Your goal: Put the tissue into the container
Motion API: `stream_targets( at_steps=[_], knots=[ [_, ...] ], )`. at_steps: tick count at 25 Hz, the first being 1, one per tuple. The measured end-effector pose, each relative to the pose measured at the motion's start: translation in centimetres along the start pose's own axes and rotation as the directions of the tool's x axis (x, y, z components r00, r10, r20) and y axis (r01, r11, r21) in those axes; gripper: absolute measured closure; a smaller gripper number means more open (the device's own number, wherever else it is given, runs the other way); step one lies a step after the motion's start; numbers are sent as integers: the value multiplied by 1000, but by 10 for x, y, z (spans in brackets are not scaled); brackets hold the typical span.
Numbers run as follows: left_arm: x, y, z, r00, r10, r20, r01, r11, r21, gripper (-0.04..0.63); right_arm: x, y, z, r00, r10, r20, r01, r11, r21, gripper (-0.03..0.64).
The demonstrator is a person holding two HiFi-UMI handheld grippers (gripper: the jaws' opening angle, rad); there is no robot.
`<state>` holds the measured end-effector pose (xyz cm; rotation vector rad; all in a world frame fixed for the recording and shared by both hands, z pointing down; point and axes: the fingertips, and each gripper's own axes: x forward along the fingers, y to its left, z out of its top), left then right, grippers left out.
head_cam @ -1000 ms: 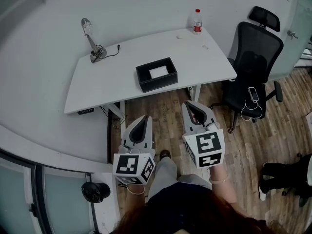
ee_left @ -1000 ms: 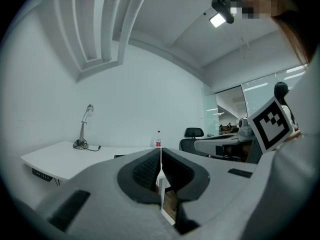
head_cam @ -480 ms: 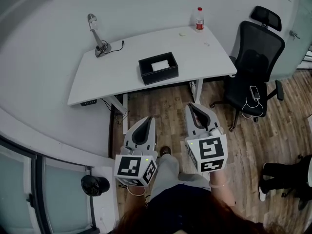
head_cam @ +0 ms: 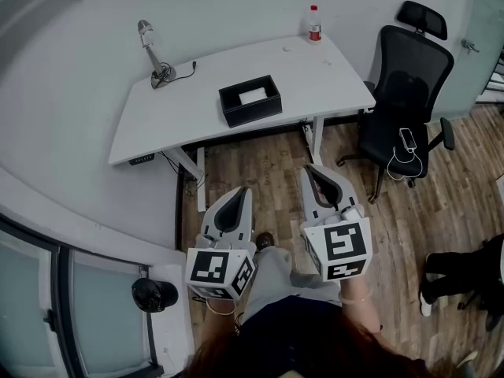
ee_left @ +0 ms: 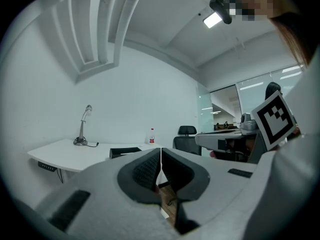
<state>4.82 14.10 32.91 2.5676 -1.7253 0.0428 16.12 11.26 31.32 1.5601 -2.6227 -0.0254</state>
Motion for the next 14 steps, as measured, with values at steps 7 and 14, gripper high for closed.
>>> stream_targets(
  at_steps=[7, 14],
  knots=[
    [-11, -7, 0, 1000, 3, 0, -3, 1000, 9, 566, -16, 4, 0, 1000, 9, 23, -10, 1000, 23, 597],
    [-11, -9, 3, 1000, 8, 5, -8, 1000, 16, 566, -24, 4, 5, 998, 16, 68, -18, 999, 38, 597]
  ],
)
